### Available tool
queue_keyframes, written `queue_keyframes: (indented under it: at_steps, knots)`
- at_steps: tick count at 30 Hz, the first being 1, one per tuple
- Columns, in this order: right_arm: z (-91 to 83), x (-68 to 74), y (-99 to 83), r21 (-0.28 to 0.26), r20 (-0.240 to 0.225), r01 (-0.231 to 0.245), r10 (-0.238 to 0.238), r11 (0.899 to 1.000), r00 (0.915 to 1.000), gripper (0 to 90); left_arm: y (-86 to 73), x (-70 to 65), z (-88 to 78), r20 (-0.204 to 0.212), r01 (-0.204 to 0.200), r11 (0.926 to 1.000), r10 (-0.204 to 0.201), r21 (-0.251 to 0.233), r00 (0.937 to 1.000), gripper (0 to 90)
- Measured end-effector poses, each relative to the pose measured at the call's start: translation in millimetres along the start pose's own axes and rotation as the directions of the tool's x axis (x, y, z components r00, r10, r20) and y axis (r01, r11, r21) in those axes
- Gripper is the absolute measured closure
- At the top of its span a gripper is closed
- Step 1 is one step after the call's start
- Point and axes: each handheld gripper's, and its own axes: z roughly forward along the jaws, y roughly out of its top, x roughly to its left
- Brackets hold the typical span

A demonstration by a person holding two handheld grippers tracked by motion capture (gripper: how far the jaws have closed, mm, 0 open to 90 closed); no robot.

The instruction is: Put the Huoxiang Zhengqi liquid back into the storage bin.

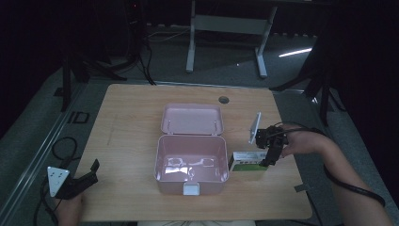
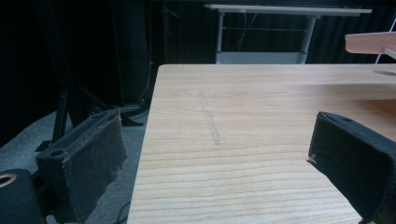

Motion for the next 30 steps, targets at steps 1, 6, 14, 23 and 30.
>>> queue_keyframes:
  at_steps: [1,6,14,23,30]
  knots:
    - [1.5,-1.7,1.4,0.006,0.006,0.003,-0.003,1.0,1.0,28.8,0.0,0.0,0.0,0.001,0.0,1.0,0.0,0.0,1.0,4.0]
    - [10.3,-10.0,8.1,0.018,-0.002,-0.008,0.008,1.0,1.0,28.7,0.0,0.1,0.1,0.002,-0.001,1.0,0.001,0.001,1.0,4.0]
    - [26.9,-17.8,15.0,0.032,0.031,0.036,-0.037,0.999,0.9988,38.0,0.0,-0.1,0.2,0.004,-0.002,1.0,0.002,0.0,1.0,3.9]
    - [43.0,-17.7,18.4,0.056,0.025,0.09,-0.091,0.994,0.9955,50.2,0.1,-0.1,0.4,0.005,-0.002,1.0,0.002,0.003,1.0,4.0]
    - [53.8,-17.1,20.4,0.063,0.018,0.098,-0.1,0.993,0.9949,57.1,0.2,0.0,0.4,0.005,-0.003,1.0,0.003,0.003,1.0,4.0]
